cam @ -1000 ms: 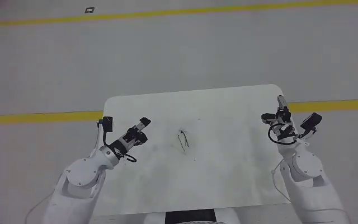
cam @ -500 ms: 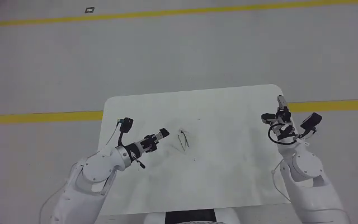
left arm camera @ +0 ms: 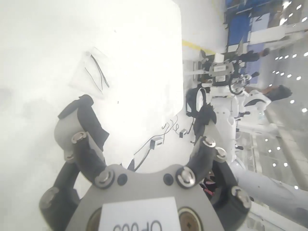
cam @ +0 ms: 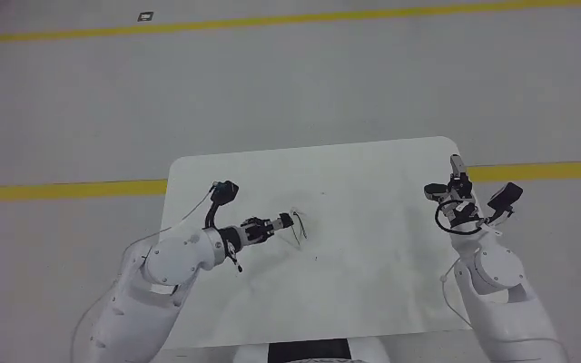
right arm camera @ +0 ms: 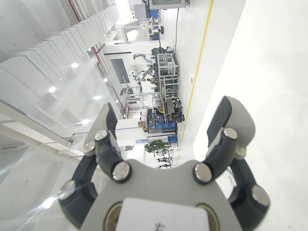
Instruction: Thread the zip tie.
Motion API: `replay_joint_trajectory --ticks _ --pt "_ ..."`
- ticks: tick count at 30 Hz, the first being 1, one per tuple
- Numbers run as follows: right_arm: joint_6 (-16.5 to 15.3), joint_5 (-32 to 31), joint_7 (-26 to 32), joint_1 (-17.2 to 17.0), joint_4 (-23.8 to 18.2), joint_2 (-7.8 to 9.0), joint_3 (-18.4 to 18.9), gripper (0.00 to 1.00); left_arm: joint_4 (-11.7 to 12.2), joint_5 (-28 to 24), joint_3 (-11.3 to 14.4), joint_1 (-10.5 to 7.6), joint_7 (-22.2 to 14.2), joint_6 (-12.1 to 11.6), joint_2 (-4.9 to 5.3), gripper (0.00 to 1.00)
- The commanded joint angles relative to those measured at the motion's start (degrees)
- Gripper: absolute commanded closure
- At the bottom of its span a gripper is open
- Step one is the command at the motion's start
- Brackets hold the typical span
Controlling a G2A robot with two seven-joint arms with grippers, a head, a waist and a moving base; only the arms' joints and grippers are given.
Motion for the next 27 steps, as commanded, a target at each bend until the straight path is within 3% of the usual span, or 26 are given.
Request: replay_joint_trajectory --ticks 1,4,16,18,21,27 --pt "0.0 0.0 0.0 0.0 0.0 0.00 0.0 0.00 0.6 3.4 1.6 -1.62 -2.5 1.3 0.14 0.00" --pt "0.0 0.0 0.0 0.0 0.0 0.00 0.0 0.00 1.6 8.6 3.0 -3.12 -7.5 1.3 0.32 0.00" --pt "0.0 0.0 0.0 0.0 0.0 0.00 0.0 0.00 1.6 8.6 3.0 -3.12 -7.5 1.3 0.32 0.00" --pt "0.0 0.0 0.0 0.0 0.0 0.00 0.0 0.00 0.1 15.7 4.7 -4.19 -8.7 1.3 0.66 0.00" --pt "0.0 0.0 0.0 0.0 0.0 0.00 0.0 0.00 0.4 20.0 6.4 -6.48 -12.7 1.3 0.65 0.00" --pt "0.0 0.0 0.0 0.0 0.0 0.00 0.0 0.00 3.1 28.7 10.9 -13.97 -23.4 1.3 -0.76 0.00"
